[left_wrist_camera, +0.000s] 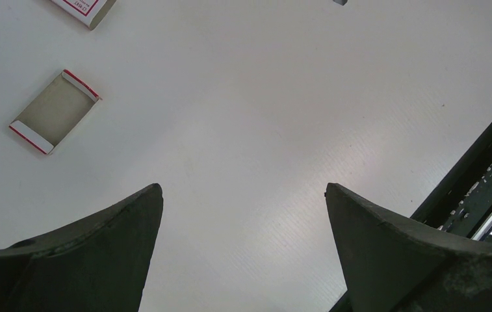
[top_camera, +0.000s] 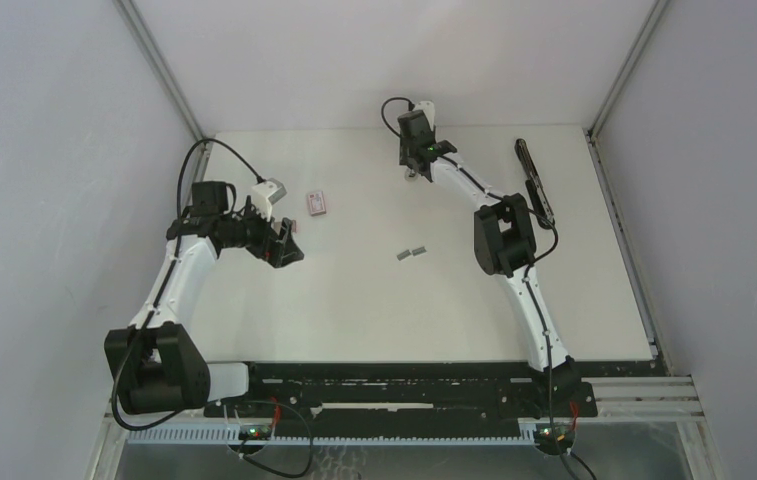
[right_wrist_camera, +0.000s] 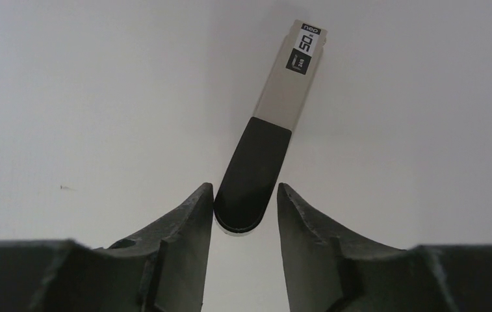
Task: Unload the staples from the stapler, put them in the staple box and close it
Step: Move the stapler to the center of the board.
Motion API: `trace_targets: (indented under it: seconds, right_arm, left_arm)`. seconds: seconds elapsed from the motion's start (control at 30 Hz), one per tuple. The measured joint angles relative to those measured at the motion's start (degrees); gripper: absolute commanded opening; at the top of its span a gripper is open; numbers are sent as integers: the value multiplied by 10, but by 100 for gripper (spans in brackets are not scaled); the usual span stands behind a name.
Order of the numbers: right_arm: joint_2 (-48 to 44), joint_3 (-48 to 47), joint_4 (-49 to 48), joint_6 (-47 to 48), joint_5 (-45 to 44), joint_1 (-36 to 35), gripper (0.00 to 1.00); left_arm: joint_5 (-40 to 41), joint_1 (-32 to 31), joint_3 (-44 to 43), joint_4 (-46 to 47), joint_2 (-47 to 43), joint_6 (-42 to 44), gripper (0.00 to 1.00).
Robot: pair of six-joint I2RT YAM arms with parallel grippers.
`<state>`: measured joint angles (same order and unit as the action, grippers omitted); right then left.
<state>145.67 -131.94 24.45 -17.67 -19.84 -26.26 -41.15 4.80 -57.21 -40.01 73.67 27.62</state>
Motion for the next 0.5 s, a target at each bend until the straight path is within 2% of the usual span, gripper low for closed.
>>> trace_targets:
  seconds: [0.5]
  right_arm:
    - [-13,29,10,-8,11,16,41]
  left_arm:
    - [-1,0,0,0,-6,0,100]
